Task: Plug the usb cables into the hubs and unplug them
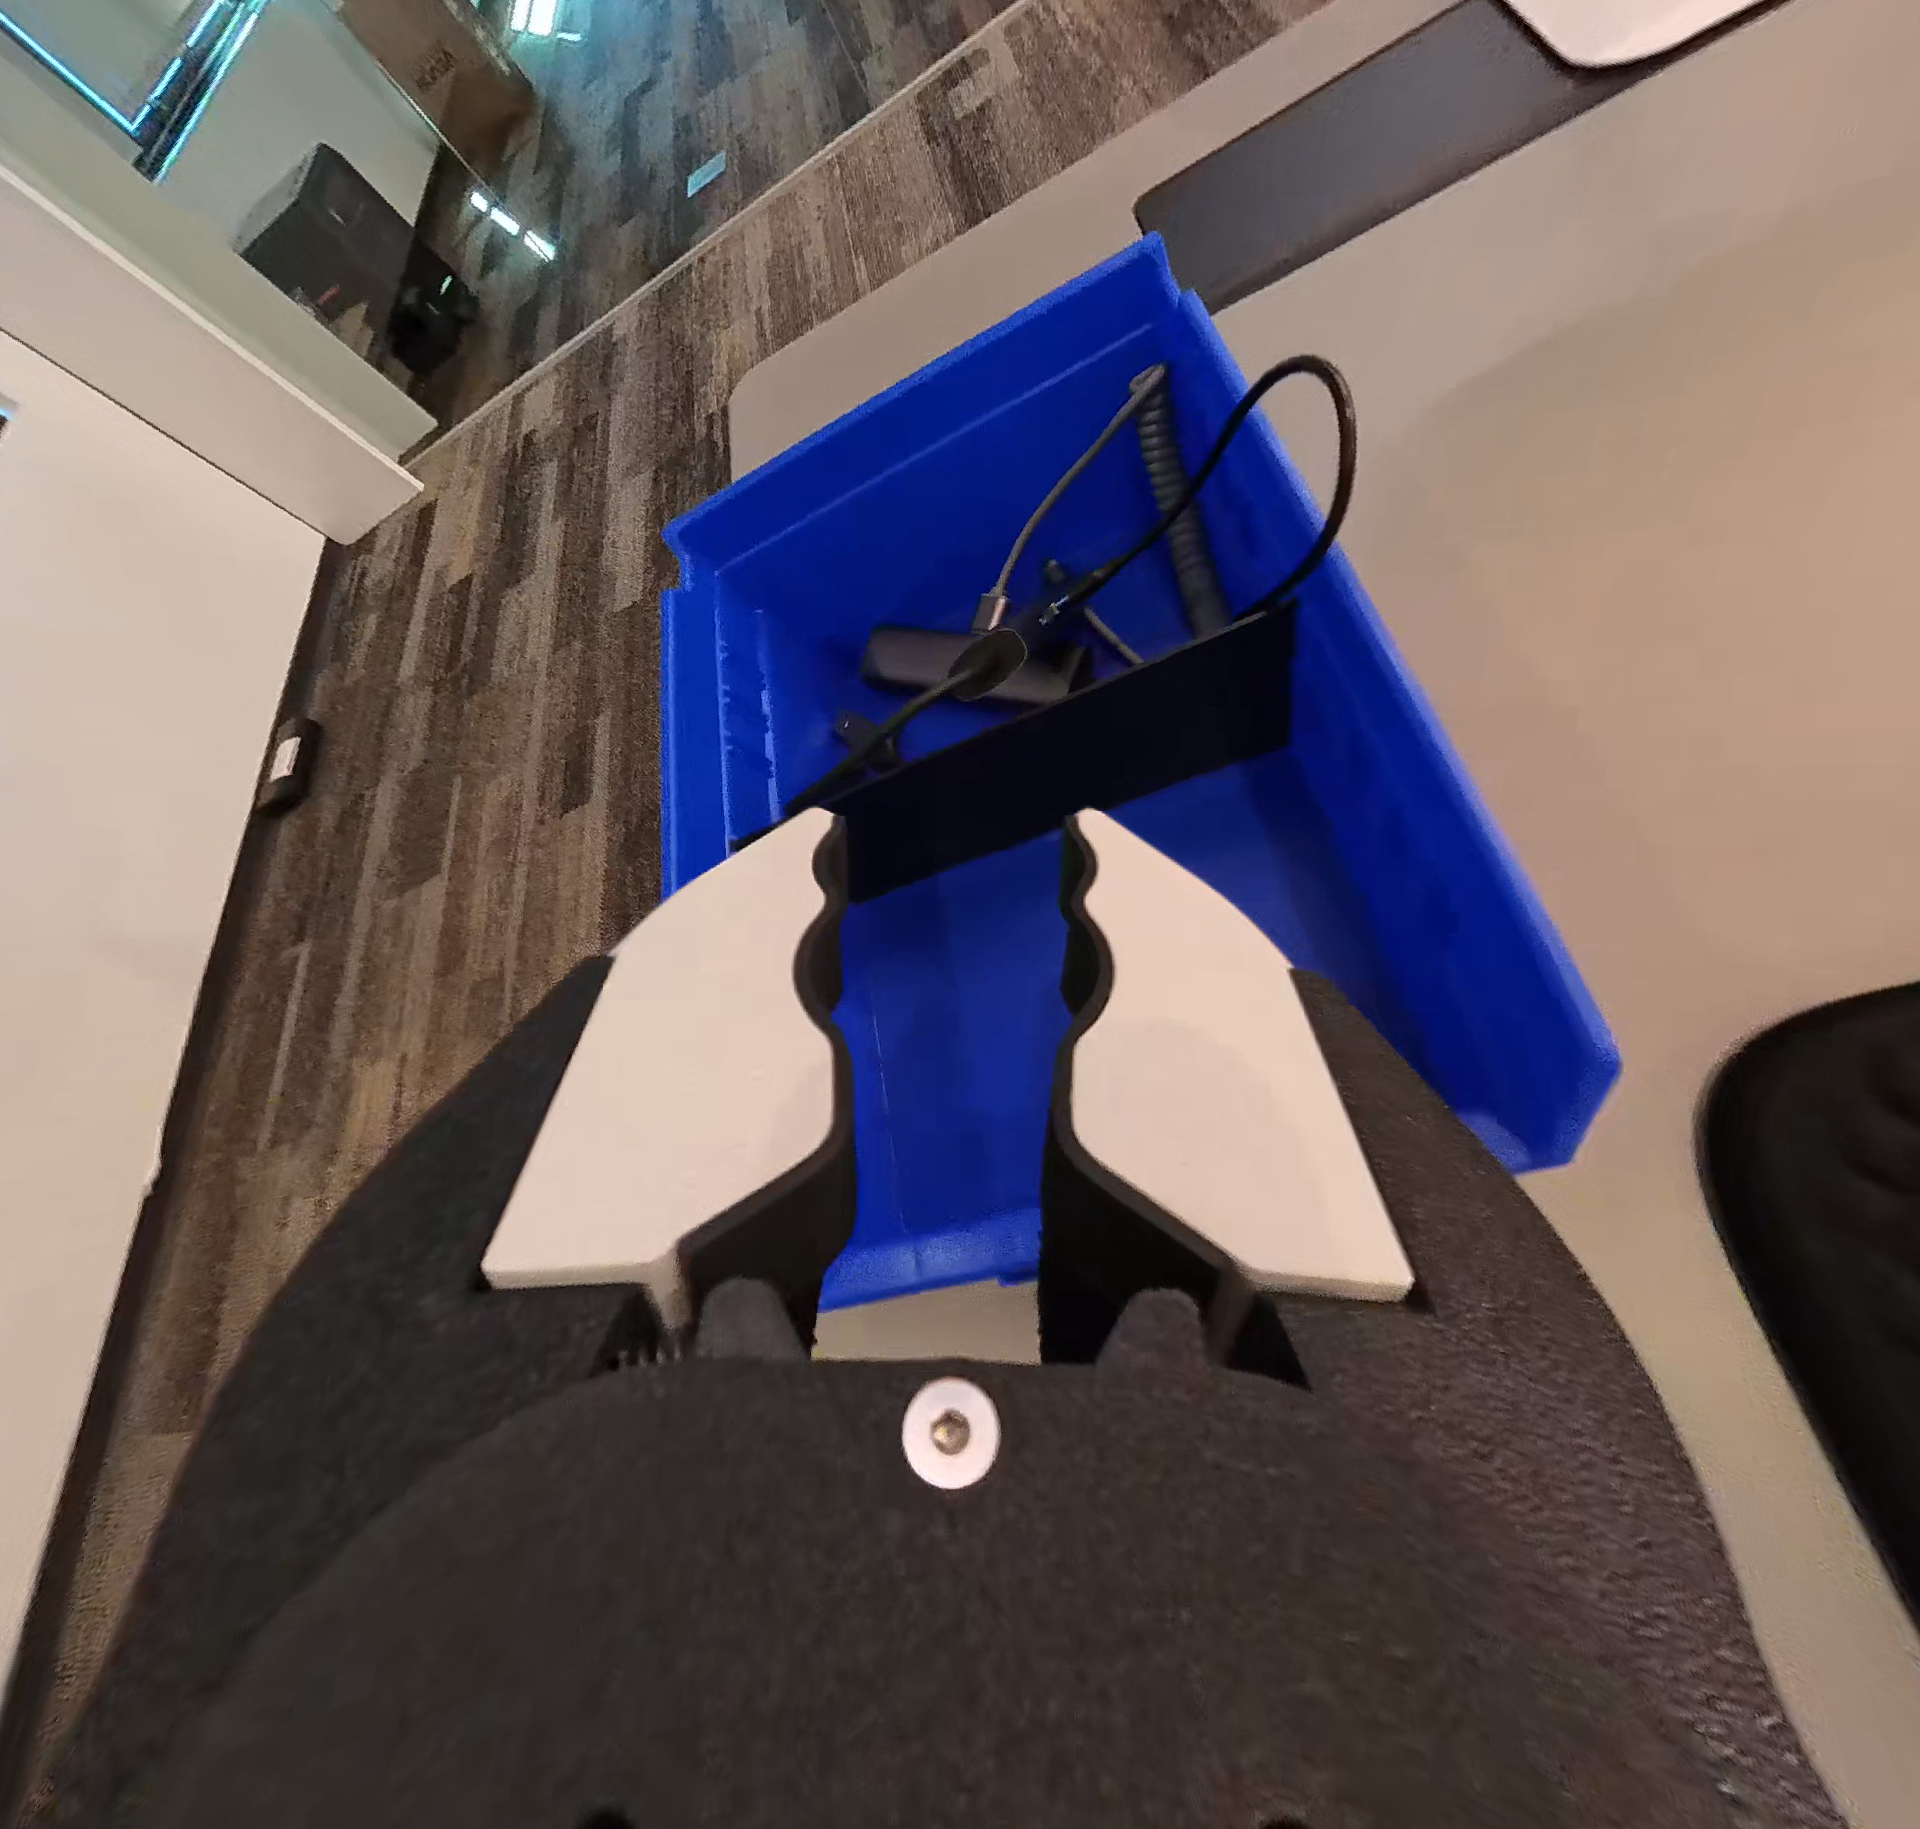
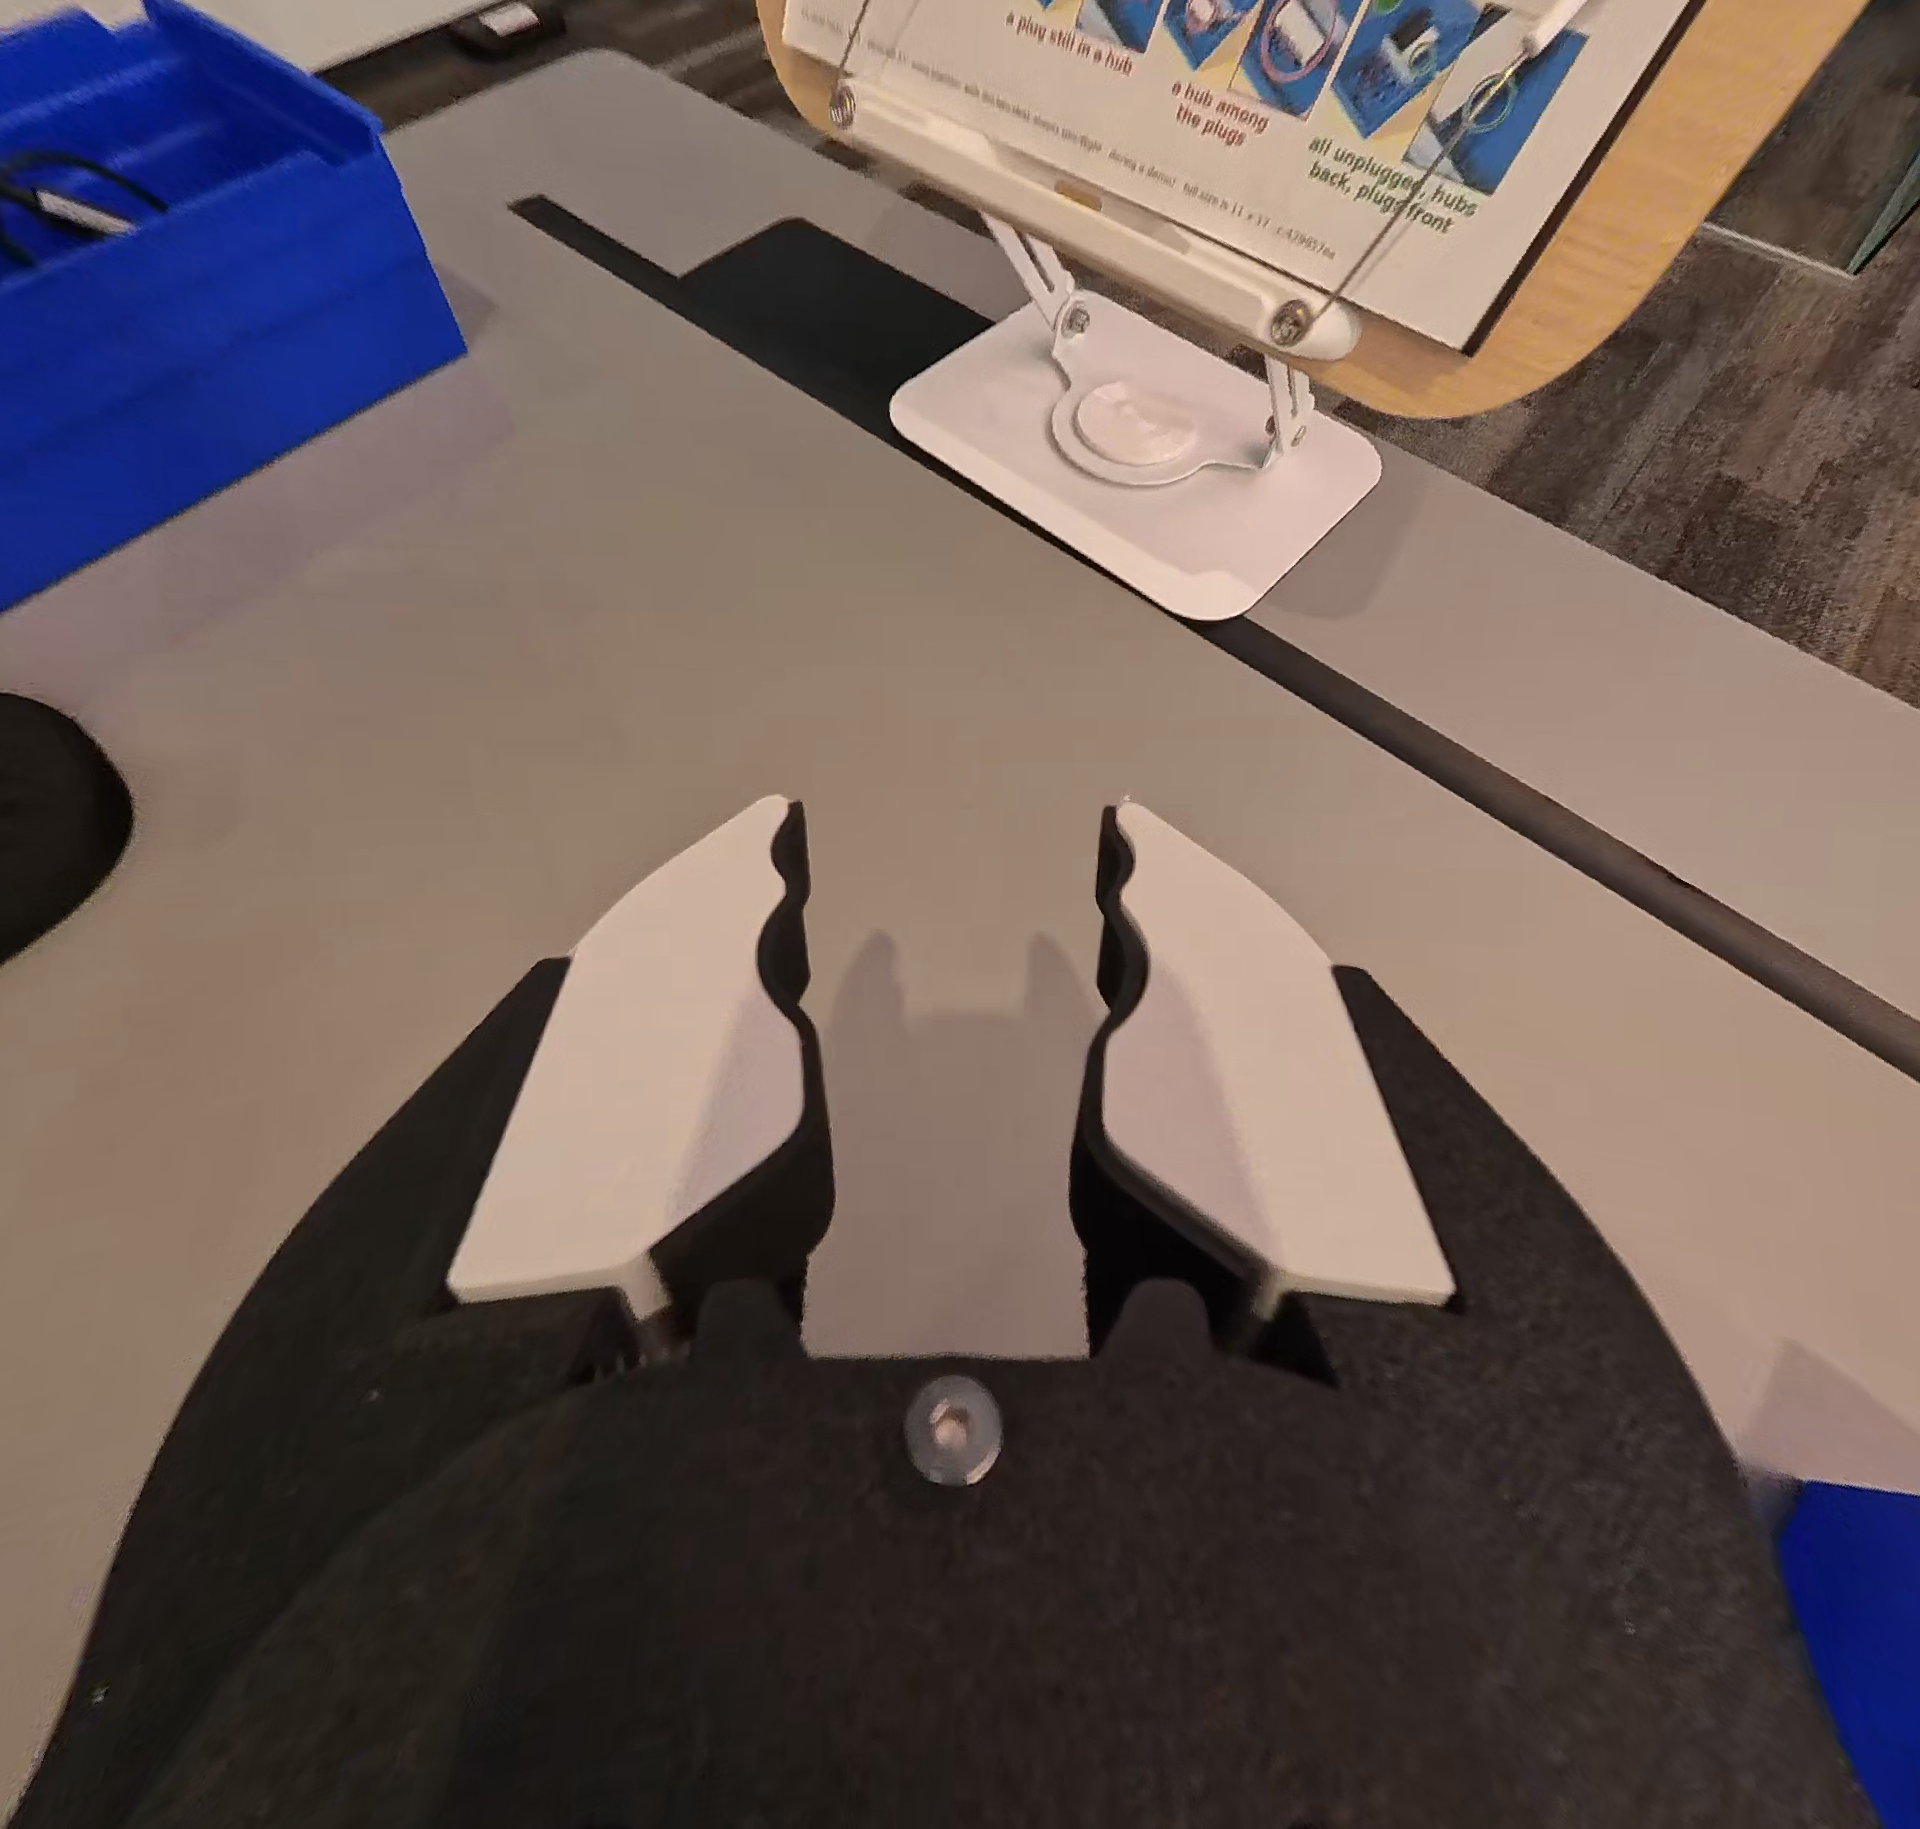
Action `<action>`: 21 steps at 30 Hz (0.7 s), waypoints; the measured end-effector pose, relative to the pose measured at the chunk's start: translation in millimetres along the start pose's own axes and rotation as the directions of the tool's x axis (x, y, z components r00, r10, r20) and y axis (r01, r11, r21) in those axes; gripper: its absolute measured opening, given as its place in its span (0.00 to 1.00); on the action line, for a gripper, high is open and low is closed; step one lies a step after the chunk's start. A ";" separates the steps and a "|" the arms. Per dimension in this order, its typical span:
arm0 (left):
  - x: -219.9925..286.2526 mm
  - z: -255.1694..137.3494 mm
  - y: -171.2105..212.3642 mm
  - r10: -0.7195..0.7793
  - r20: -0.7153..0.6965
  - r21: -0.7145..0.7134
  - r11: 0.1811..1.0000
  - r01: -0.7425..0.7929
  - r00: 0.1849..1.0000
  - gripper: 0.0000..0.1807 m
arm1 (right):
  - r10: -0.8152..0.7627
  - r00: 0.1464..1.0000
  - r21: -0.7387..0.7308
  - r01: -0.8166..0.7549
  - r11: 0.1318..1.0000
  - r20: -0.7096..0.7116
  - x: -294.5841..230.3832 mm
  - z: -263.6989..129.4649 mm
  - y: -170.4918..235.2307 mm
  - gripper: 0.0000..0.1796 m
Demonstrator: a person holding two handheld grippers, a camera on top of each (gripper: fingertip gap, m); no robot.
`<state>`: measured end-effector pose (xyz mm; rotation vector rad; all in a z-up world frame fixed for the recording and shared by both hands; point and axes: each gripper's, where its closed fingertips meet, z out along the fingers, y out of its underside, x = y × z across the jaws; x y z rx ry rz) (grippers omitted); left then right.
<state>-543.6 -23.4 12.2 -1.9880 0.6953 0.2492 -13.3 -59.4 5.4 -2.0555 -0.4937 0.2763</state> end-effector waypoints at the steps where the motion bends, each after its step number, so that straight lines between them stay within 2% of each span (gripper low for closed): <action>1: 0.2 5.1 -0.8 0.016 -0.001 -0.005 1.000 -0.016 1.000 0.22 | -0.008 1.000 -0.009 0.008 1.000 0.000 -1.6 4.0 1.2 0.29; 6: 5.0 34.0 -9.2 0.126 -0.054 -0.006 0.992 -0.127 0.991 0.23 | 0.023 0.999 -0.005 -0.022 1.000 0.050 -6.5 16.8 6.8 0.29; 11: 16.1 74.8 -8.8 0.318 -0.196 -0.119 0.931 -0.344 0.928 0.24 | 0.118 0.987 0.045 -0.123 0.991 0.111 -1.8 20.2 14.0 0.29; 14: 19.7 97.7 -7.9 0.335 -0.263 -0.198 0.899 -0.391 0.905 0.24 | 0.165 0.979 0.080 -0.175 0.981 0.121 5.0 19.2 20.1 0.28; 17: 24.3 112.9 -15.4 0.289 -0.321 -0.222 0.903 -0.368 0.902 0.23 | 0.200 0.971 0.096 -0.214 0.972 0.133 10.0 17.3 26.9 0.28; 21: 22.6 129.6 -9.1 0.346 -0.339 -0.282 0.850 -0.446 0.875 0.21 | 0.212 0.969 0.093 -0.224 0.970 0.128 14.5 13.9 33.2 0.28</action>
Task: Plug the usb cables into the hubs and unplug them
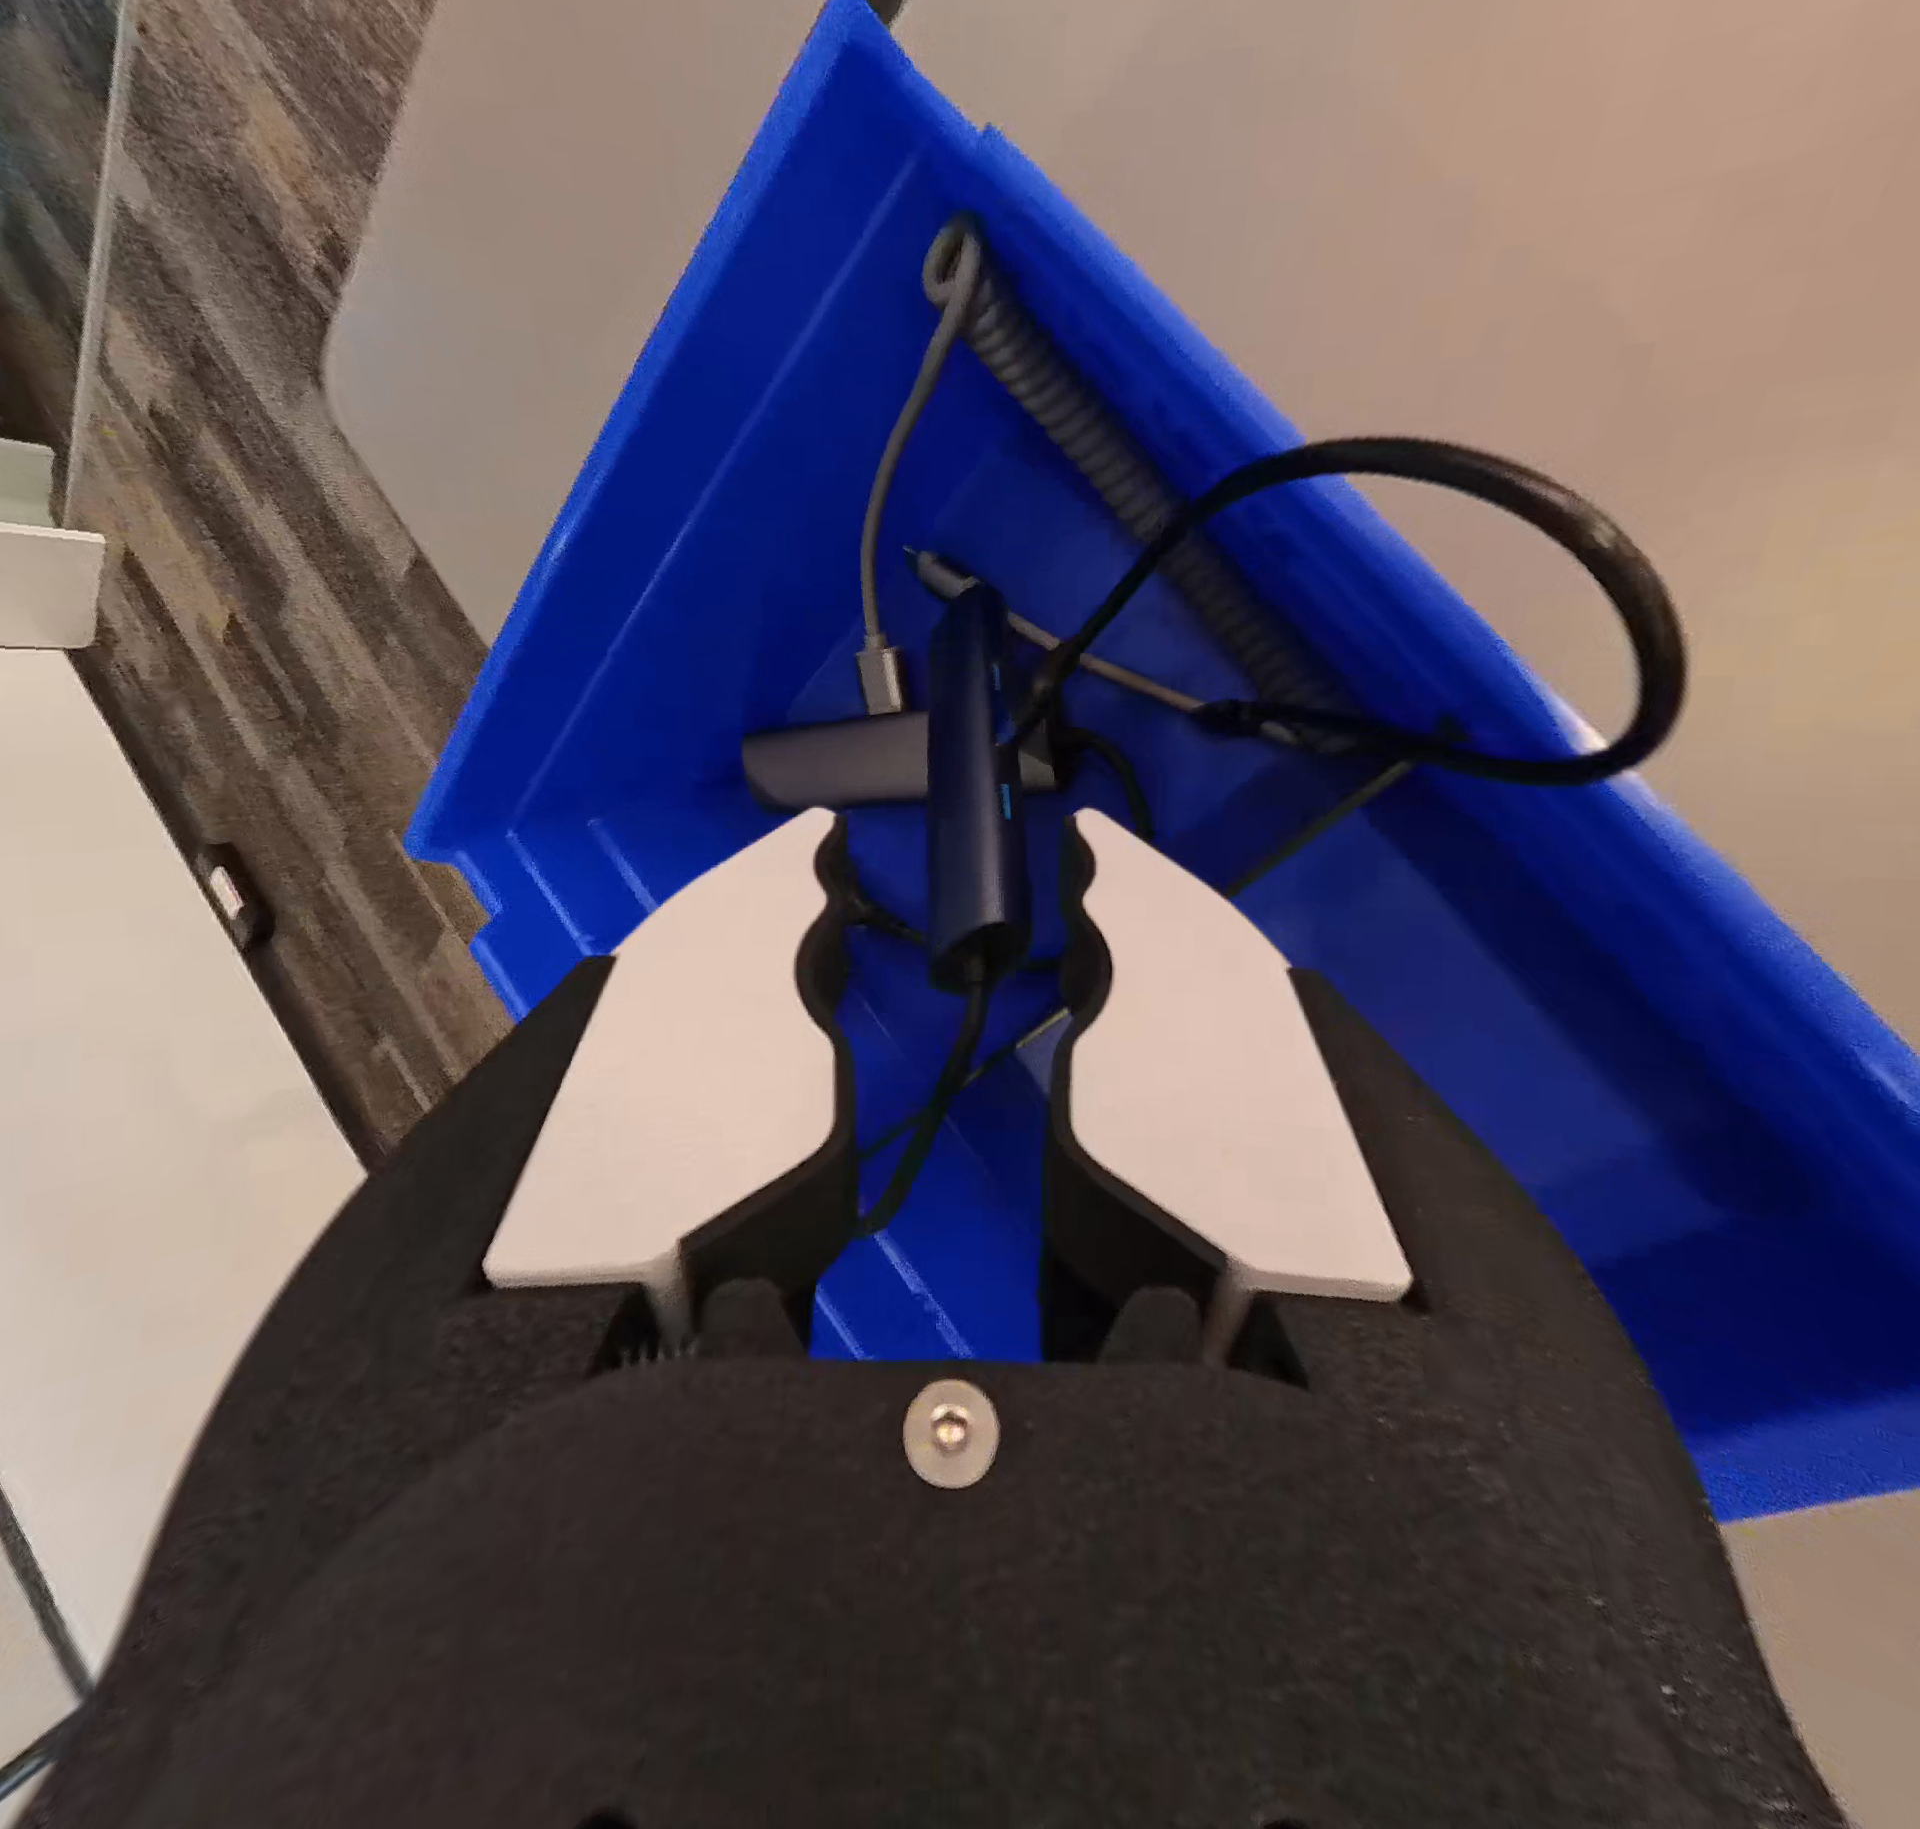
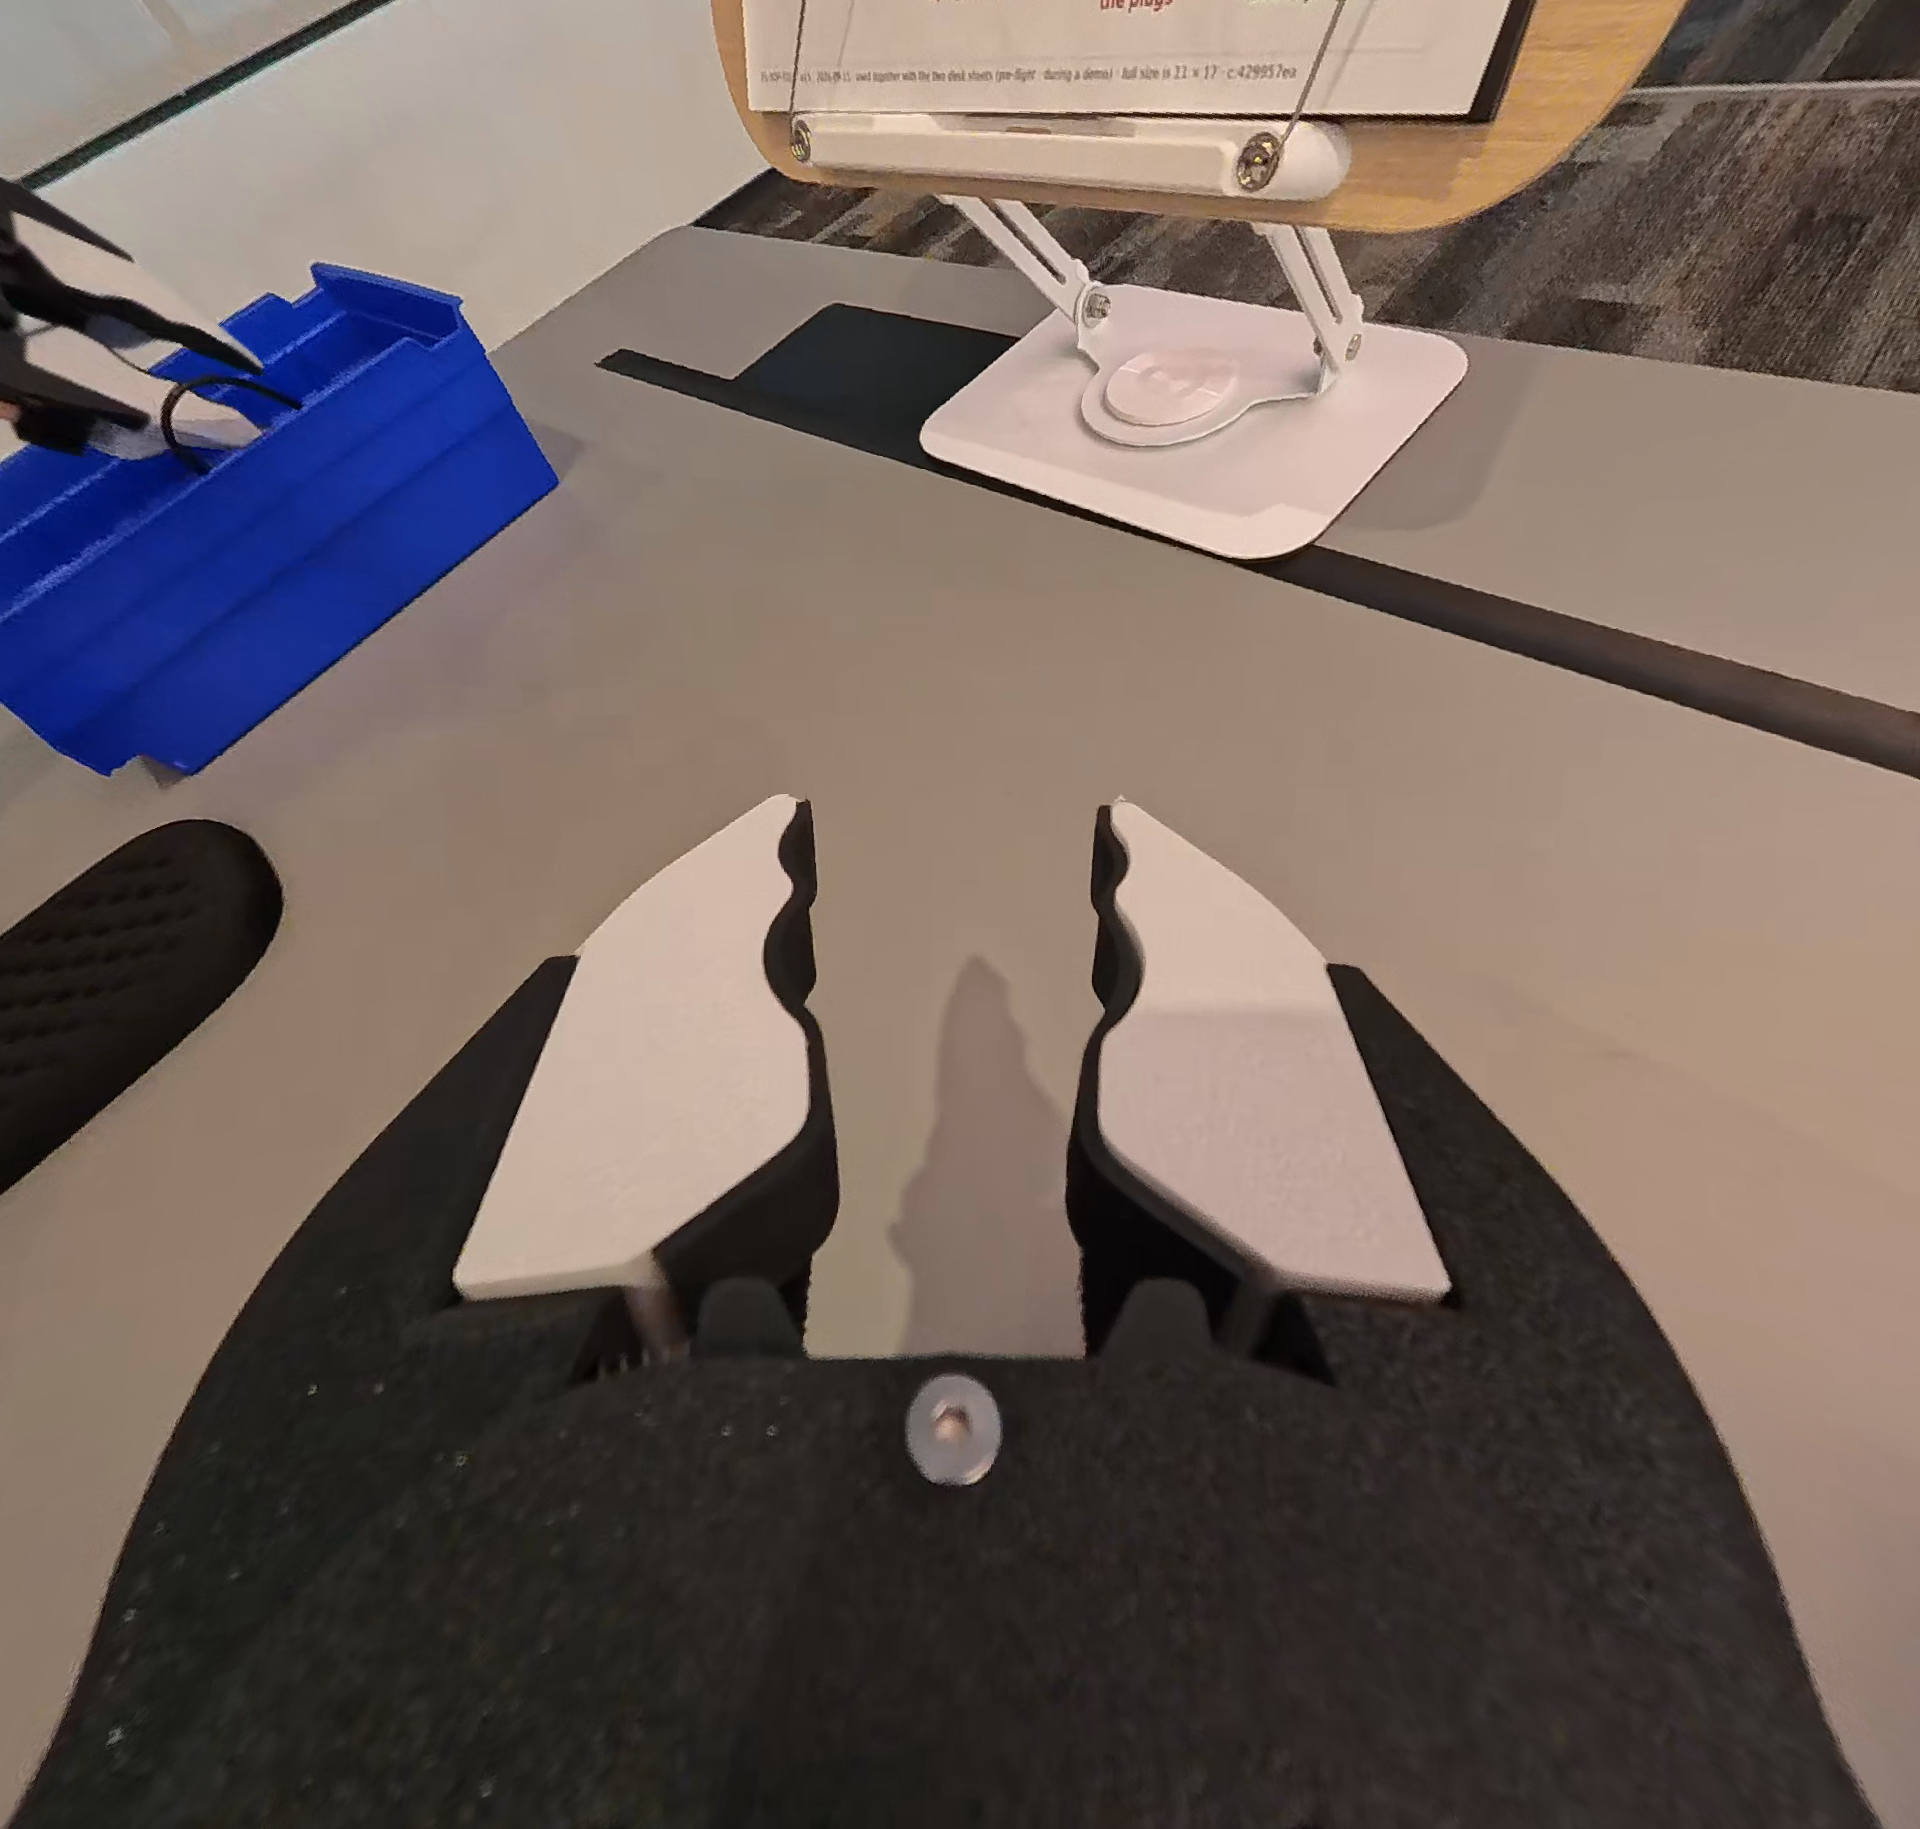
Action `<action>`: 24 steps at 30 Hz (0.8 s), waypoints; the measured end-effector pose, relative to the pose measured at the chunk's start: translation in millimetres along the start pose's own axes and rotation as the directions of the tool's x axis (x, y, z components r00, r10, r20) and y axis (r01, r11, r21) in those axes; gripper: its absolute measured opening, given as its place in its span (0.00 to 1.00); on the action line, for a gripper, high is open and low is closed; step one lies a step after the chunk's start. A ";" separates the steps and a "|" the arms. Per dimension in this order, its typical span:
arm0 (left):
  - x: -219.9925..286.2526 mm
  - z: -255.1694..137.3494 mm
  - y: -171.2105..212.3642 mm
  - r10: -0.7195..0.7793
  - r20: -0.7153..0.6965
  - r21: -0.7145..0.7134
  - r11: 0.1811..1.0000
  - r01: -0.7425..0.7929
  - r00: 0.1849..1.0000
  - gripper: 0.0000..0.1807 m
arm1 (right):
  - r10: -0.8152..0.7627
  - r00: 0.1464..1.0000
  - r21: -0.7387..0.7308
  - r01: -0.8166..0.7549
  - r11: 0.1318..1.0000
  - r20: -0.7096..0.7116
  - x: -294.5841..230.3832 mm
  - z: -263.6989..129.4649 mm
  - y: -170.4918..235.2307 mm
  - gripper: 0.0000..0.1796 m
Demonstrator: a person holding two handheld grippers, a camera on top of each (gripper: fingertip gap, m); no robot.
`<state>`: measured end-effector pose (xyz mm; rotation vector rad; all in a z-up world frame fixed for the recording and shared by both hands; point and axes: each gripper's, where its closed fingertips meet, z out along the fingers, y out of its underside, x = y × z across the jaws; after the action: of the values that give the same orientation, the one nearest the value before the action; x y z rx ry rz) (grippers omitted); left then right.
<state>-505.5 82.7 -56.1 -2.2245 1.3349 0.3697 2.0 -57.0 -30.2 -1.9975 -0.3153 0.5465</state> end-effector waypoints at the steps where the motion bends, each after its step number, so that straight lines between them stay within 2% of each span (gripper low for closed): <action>1: 0.5 4.8 2.0 0.007 -0.007 -0.032 0.999 -0.007 1.000 0.21 | 0.002 1.000 0.005 -0.002 1.000 -0.002 1.0 -1.5 -0.1 0.28; 6: 2.0 22.2 16.1 0.091 -0.037 -0.197 0.976 -0.096 0.995 0.23 | 0.040 0.999 0.081 -0.040 0.996 0.001 4.4 -9.1 -7.3 0.26; 9: -1.2 28.0 22.6 0.156 -0.024 -0.266 0.951 -0.156 0.988 0.23 | 0.050 0.999 0.077 -0.051 0.996 0.011 4.9 -9.9 -5.0 0.26; 11: -0.7 30.9 20.6 0.178 -0.027 -0.272 0.946 -0.179 0.984 0.20 | 0.048 0.999 0.070 -0.048 0.996 0.005 6.2 -9.4 -2.8 0.26; 15: -5.8 37.6 15.2 0.198 0.014 -0.261 0.947 -0.187 0.980 0.21 | 0.047 0.999 0.069 -0.048 0.996 0.008 5.4 -9.1 -2.3 0.27; 19: -5.1 40.9 18.0 0.185 -0.007 -0.270 0.946 -0.180 0.983 0.17 | 0.052 0.999 0.072 -0.053 0.996 0.013 5.6 -9.7 -1.8 0.27; 24: -5.8 43.1 30.5 0.163 -0.067 -0.347 0.921 -0.176 0.984 0.13 | 0.060 0.998 0.060 -0.061 0.996 0.024 5.3 -8.2 1.6 0.27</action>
<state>-533.7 99.3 -97.9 -2.4147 1.5914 0.6818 10.7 -61.7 -29.7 -1.9487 -0.2496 0.6097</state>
